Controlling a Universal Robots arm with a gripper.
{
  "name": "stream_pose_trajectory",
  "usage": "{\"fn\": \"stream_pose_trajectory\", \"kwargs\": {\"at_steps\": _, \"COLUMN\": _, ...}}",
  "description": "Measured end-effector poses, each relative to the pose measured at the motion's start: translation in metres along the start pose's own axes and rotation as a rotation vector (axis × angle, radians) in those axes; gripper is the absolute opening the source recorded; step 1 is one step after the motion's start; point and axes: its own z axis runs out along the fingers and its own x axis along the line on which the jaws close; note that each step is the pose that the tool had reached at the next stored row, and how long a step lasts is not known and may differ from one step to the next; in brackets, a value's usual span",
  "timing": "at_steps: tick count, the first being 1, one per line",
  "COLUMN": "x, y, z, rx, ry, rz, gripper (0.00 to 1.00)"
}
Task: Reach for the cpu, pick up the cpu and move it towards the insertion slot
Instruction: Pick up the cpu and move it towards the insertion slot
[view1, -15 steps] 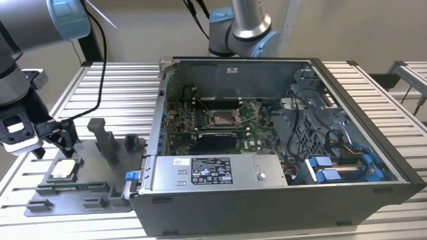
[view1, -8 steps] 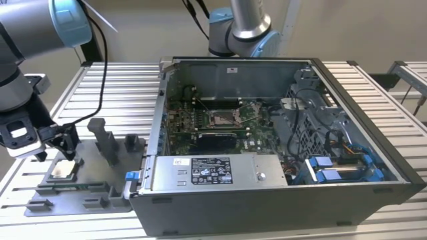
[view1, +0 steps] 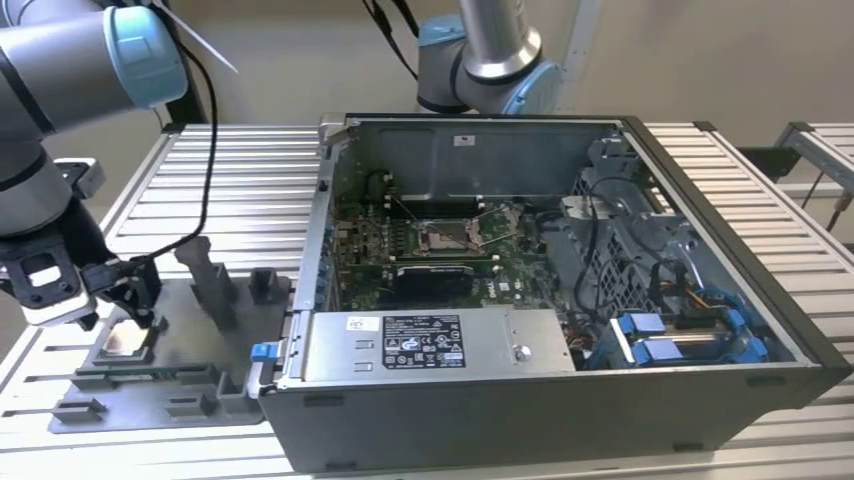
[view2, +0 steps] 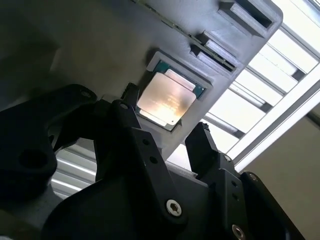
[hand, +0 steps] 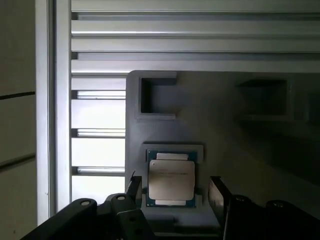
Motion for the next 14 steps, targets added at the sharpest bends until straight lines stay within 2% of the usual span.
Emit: {"fn": "stream_pose_trajectory", "kwargs": {"at_steps": 14, "x": 0.0019, "y": -0.0025, "z": 0.0158, "rx": -0.0001, "ry": -0.0016, "rz": 0.003, "gripper": 1.00}}
